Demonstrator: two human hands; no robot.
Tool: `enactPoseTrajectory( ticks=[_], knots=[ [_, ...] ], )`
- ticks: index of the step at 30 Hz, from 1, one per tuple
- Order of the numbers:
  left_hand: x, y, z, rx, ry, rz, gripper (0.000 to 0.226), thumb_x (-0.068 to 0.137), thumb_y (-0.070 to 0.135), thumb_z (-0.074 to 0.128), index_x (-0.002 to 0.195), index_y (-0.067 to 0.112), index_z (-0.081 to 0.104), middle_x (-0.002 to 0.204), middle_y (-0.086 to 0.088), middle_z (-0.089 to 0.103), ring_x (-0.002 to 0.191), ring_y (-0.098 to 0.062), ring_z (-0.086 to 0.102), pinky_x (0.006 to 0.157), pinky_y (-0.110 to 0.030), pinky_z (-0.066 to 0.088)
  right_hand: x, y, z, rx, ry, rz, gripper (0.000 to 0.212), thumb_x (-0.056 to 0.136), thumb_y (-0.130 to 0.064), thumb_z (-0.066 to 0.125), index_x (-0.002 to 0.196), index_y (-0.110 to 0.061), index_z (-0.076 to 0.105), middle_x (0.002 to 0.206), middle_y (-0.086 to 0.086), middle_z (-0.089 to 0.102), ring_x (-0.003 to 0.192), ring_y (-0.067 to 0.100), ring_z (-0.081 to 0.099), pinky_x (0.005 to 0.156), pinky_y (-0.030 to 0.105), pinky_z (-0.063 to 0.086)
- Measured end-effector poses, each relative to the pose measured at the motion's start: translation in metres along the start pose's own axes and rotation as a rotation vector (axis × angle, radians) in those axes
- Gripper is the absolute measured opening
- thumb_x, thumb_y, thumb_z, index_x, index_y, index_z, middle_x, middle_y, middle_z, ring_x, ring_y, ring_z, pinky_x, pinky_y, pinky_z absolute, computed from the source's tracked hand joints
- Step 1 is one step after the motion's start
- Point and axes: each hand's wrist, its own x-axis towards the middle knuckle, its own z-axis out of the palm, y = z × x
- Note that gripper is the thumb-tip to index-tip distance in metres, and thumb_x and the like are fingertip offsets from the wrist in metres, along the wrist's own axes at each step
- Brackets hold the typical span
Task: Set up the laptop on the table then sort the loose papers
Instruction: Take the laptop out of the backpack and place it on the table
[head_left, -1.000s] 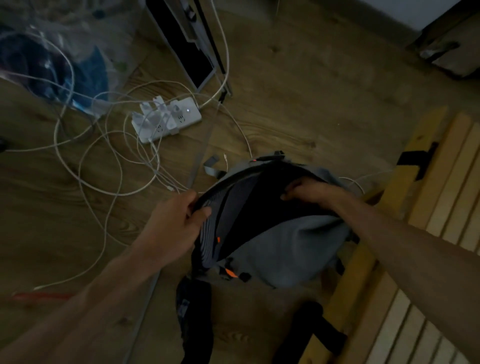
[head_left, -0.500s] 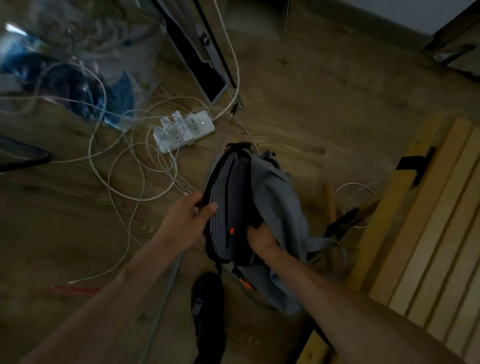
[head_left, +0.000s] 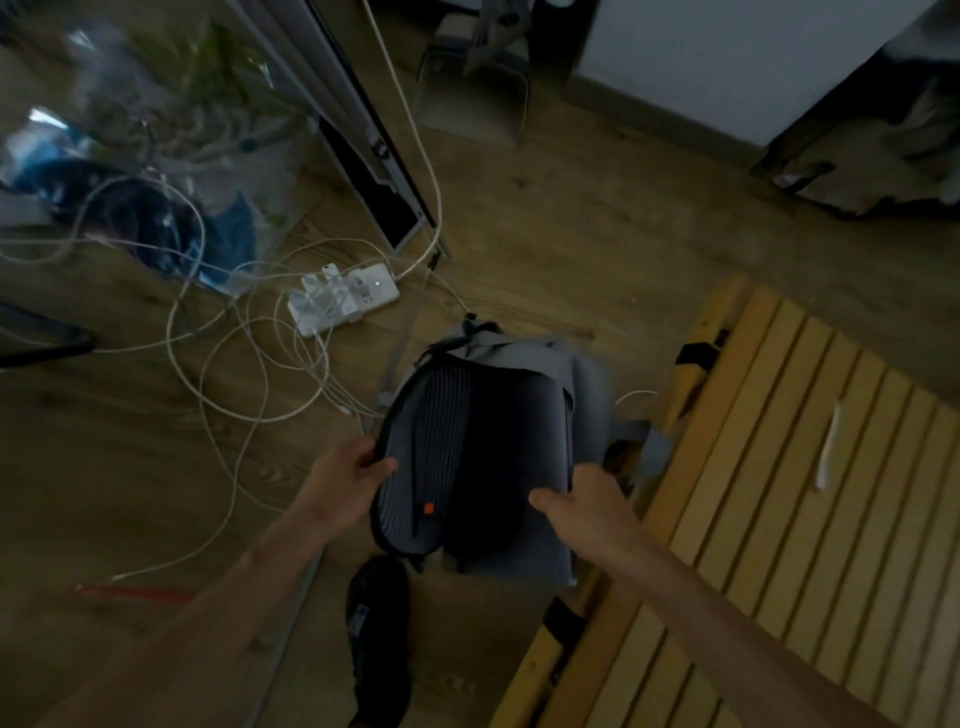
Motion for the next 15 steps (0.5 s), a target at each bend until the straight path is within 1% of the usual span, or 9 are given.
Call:
enactPoseTrajectory(
  ticks=[2,3,5,6,8,11,13,15],
  knots=[
    [-0.004,-0.007,0.002,-0.057,0.022,-0.041,0.01,0.094,0.028,0.062,0.086,0.025,0.066,0.08,0.004,0.072,0.079,-0.017,0.07,0.071,-0.04,0.056,-0.013,0.014,-0.008,-0.012,-0.042,-0.002,0.027,0.095,-0.033,0.06,0.086,-0.011,0.048,0.074,0.002,0.05,0.06,0.014,0.049,0.051,0.025,0.04],
    [-0.004,-0.007,0.005,-0.069,0.014,-0.037,0.014,0.092,0.034,0.063,0.086,0.022,0.067,0.08,0.002,0.073,0.079,-0.018,0.071,0.073,-0.043,0.057,-0.018,0.019,-0.011,-0.02,-0.067,0.007,0.027,0.094,-0.034,0.061,0.085,-0.013,0.047,0.071,0.001,0.049,0.058,0.014,0.048,0.051,0.027,0.04],
    [-0.002,-0.004,0.015,-0.042,-0.025,-0.002,0.037,0.087,0.049,0.061,0.089,0.013,0.067,0.081,-0.005,0.072,0.077,-0.02,0.071,0.073,-0.049,0.057,-0.026,0.024,-0.011,-0.027,-0.122,0.019,0.031,0.094,-0.03,0.06,0.076,-0.016,0.041,0.065,-0.002,0.042,0.055,0.016,0.043,0.05,0.028,0.035],
    [-0.002,0.002,0.022,-0.008,-0.051,0.026,0.04,0.087,0.049,0.061,0.09,0.01,0.066,0.081,-0.007,0.072,0.076,-0.02,0.07,0.072,-0.048,0.057,-0.031,0.026,-0.008,-0.025,-0.144,0.01,0.034,0.094,-0.026,0.06,0.072,-0.016,0.037,0.061,-0.002,0.039,0.054,0.017,0.041,0.05,0.03,0.032],
    [-0.004,0.018,0.035,0.049,-0.07,0.086,0.028,0.093,0.036,0.062,0.091,0.009,0.067,0.081,-0.007,0.072,0.077,-0.019,0.07,0.073,-0.042,0.055,-0.038,0.025,0.001,-0.023,-0.163,-0.024,0.037,0.094,-0.02,0.058,0.067,-0.017,0.033,0.057,-0.004,0.038,0.049,0.015,0.038,0.049,0.032,0.031],
    [-0.009,0.037,0.056,0.109,-0.066,0.178,0.016,0.094,0.026,0.062,0.091,0.012,0.069,0.084,-0.002,0.072,0.081,-0.017,0.069,0.071,-0.034,0.053,-0.042,0.021,0.023,-0.036,-0.147,-0.031,0.028,0.092,-0.02,0.056,0.07,-0.018,0.039,0.068,0.0,0.047,0.055,0.014,0.047,0.046,0.027,0.035],
    [-0.013,0.044,0.064,0.15,-0.072,0.207,0.016,0.093,0.024,0.061,0.084,0.011,0.065,0.077,0.0,0.068,0.075,-0.016,0.066,0.062,-0.03,0.047,-0.043,0.016,0.04,-0.056,-0.145,-0.049,0.024,0.093,-0.02,0.054,0.073,-0.017,0.042,0.072,0.002,0.049,0.056,0.014,0.049,0.045,0.025,0.036],
    [-0.014,0.046,0.058,0.154,-0.021,0.195,0.023,0.092,0.025,0.061,0.076,0.01,0.058,0.068,0.0,0.06,0.066,-0.017,0.06,0.058,-0.031,0.042,-0.042,0.014,0.054,-0.084,-0.125,-0.081,0.023,0.096,-0.023,0.053,0.076,-0.016,0.044,0.077,0.003,0.052,0.061,0.015,0.052,0.044,0.023,0.038]
  ],
)
